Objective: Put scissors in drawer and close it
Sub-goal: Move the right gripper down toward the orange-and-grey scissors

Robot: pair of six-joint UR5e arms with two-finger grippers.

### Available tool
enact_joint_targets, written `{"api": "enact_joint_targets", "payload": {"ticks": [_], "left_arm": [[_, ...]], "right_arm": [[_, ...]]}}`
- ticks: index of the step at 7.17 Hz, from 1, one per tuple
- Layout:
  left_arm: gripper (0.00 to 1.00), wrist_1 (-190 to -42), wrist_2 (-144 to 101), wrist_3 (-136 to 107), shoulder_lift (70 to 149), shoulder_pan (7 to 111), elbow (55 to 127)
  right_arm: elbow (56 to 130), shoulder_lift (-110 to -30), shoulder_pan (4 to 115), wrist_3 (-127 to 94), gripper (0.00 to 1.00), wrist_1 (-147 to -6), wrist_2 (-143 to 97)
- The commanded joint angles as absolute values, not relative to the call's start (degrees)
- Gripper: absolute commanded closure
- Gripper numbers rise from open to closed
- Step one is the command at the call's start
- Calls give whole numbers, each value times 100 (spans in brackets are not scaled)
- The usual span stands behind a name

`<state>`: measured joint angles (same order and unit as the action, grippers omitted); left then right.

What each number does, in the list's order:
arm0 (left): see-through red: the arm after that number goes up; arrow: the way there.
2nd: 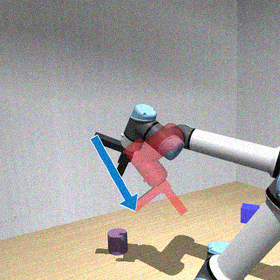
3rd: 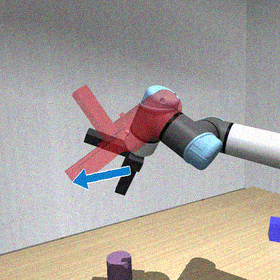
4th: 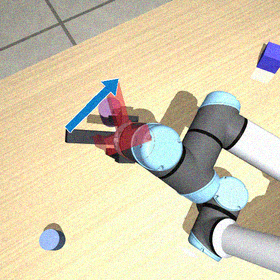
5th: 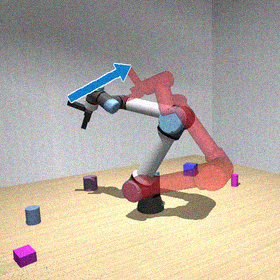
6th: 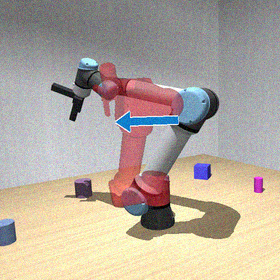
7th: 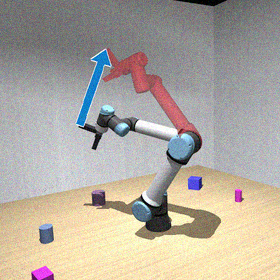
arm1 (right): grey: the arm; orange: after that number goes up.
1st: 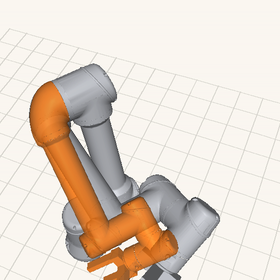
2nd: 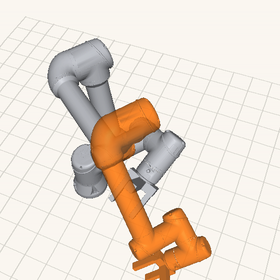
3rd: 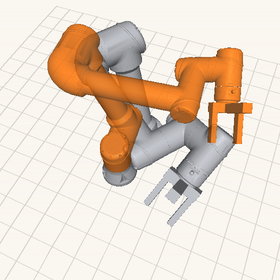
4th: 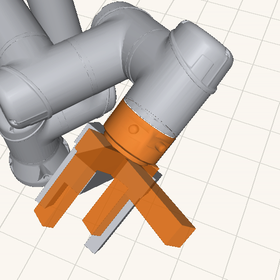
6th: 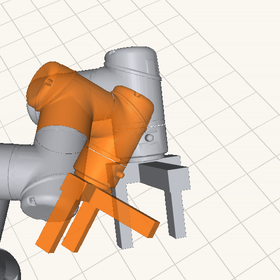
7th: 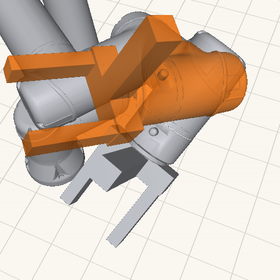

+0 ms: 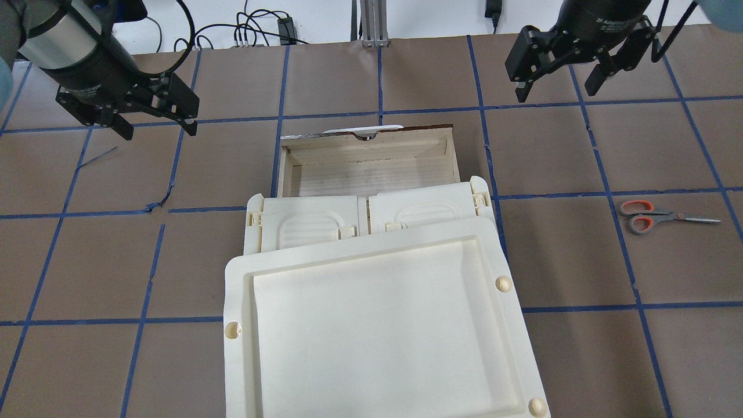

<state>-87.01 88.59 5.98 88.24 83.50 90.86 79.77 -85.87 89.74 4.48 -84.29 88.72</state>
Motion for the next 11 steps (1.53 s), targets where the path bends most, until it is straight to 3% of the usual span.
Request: {"api": "enact_joint_targets", "payload": {"ticks": [1, 5, 11], "left_arm": [[0, -8701, 8851, 598, 8824, 8341, 9088], [0, -8701, 8859, 598, 8824, 8350, 9088], [0, -8701, 8851, 598, 8824, 8315, 9088]], "right_arm": [[8024, -8578, 8956, 535, 0, -8446, 8851], [8523, -8473, 7379, 4498, 1, -8455, 8824], [10218, -7472, 5575, 9843, 1, -11911, 8930]]}}
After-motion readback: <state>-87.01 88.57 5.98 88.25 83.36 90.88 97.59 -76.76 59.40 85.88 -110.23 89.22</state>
